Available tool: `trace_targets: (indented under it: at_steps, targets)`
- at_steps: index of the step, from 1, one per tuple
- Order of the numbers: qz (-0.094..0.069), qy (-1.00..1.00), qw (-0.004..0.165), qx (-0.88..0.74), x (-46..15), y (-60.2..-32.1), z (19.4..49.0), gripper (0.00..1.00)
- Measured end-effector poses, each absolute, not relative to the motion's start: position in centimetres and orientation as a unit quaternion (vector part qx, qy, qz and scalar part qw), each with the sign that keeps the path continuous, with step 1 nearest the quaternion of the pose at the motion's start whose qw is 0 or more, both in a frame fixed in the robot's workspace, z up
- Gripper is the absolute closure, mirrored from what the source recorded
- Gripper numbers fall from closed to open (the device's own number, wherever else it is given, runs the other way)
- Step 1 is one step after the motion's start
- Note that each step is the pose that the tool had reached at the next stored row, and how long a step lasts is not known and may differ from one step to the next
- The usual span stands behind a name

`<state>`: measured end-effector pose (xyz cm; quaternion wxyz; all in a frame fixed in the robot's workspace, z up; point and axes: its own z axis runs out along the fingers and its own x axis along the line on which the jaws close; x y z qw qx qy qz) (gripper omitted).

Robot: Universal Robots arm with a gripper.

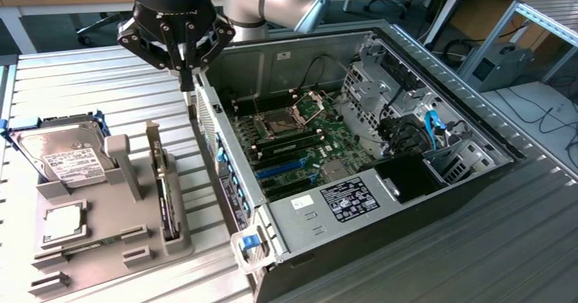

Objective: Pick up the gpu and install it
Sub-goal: 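Reach for the gpu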

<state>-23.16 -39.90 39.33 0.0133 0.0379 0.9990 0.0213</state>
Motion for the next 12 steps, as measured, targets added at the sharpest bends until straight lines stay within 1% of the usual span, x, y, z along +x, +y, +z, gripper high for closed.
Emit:
trace_targets:
  at_steps: [12]
  targets:
    - [0.021, 0.999, 0.013, 0.038, -24.4, -39.9, 39.3, 0.89]
